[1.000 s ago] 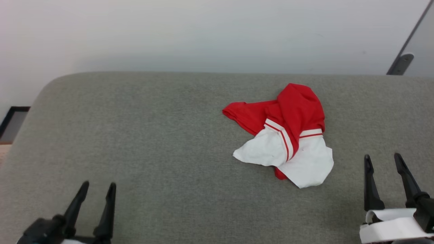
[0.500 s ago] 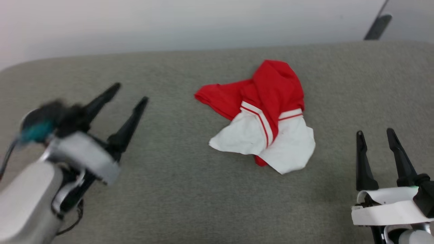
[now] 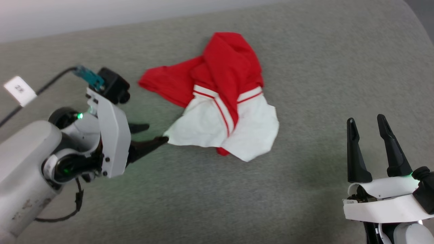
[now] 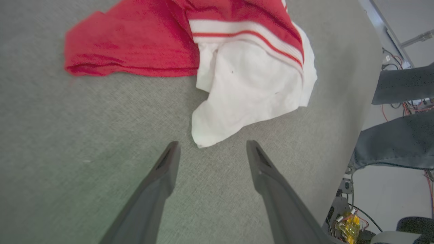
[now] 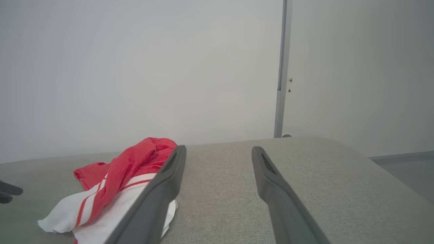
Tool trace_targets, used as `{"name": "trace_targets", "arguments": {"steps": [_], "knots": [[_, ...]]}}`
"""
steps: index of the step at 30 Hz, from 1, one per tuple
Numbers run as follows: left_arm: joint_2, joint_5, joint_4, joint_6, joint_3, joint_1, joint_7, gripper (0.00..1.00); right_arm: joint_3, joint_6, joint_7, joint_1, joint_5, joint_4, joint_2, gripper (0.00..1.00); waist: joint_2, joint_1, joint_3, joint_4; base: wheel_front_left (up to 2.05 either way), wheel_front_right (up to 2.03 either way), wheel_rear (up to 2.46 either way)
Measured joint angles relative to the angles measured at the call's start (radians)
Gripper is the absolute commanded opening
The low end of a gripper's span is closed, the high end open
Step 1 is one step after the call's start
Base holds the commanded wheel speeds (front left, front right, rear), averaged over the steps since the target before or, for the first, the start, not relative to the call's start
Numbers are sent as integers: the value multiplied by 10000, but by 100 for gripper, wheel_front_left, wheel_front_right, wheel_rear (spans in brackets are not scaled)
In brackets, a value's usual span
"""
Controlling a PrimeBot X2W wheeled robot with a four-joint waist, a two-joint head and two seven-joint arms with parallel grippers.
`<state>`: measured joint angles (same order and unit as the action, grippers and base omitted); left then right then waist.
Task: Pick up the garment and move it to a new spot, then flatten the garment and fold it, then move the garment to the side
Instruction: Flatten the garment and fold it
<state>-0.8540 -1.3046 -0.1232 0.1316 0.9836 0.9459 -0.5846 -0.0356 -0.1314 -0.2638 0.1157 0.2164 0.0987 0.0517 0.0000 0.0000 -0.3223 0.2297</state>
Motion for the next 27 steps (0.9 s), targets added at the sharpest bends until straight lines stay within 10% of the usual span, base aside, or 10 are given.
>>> {"name": "trace_targets", "arguments": {"steps": [11, 15, 27], "knots": [[-537, -401, -965, 6, 855, 209, 171, 100, -151, 0, -2, -89, 240, 320, 0, 100, 0, 0, -837, 1282, 0, 0, 0], [-527, -953, -917, 2, 945, 389, 94, 0, -90, 0, 0, -133, 238, 316, -2, 100, 0, 0, -1018, 1401, 0, 0, 0], [-742, -1776, -821, -2, 848, 771, 1057, 0, 117, 0, 0, 93, -255, -253, -15, 100, 0, 0, -688, 396, 0, 0, 0]]}}
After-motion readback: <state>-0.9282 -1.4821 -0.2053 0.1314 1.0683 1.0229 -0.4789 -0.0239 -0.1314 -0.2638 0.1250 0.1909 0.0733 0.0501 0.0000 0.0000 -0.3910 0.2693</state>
